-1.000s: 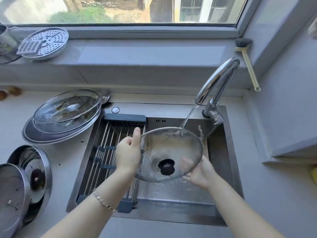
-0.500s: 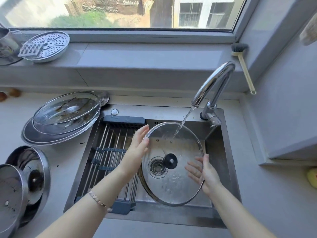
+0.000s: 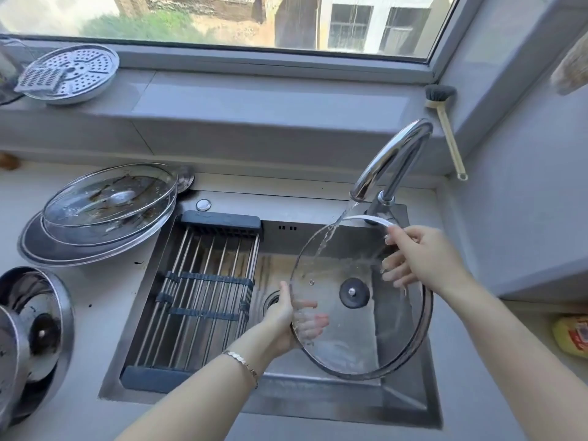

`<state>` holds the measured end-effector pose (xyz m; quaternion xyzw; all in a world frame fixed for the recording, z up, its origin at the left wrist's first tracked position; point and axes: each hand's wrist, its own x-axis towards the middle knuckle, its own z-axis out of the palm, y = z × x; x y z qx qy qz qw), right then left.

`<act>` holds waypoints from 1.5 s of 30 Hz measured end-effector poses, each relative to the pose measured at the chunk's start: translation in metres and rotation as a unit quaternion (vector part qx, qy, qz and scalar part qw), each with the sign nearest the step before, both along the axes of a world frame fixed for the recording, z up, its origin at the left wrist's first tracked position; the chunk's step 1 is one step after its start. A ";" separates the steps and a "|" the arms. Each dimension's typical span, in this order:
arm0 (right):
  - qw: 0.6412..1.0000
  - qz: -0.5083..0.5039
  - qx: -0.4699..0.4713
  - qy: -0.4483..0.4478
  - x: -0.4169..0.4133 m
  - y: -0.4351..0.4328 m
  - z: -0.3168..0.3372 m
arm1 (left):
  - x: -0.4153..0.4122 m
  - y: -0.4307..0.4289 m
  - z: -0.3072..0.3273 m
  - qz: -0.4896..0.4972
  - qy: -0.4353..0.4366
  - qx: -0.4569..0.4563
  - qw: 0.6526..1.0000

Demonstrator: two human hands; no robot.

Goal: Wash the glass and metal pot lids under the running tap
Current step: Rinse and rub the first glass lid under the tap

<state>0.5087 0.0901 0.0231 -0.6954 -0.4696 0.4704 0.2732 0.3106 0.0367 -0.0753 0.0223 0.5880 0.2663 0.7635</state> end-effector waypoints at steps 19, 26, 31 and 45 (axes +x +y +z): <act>0.967 -0.230 -0.053 0.094 -0.011 0.036 -0.080 | -0.021 0.039 0.093 -0.341 0.524 0.366 0.690; 0.952 -0.276 -0.049 0.126 -0.035 0.060 -0.082 | -0.035 0.037 0.083 -0.318 0.538 0.324 0.710; 0.987 -0.127 -0.092 0.045 -0.037 0.046 -0.067 | -0.040 0.034 0.070 -0.307 0.498 0.257 0.769; 0.945 0.233 0.155 -0.172 -0.059 -0.081 -0.034 | -0.016 0.010 0.100 -0.075 0.182 0.129 0.972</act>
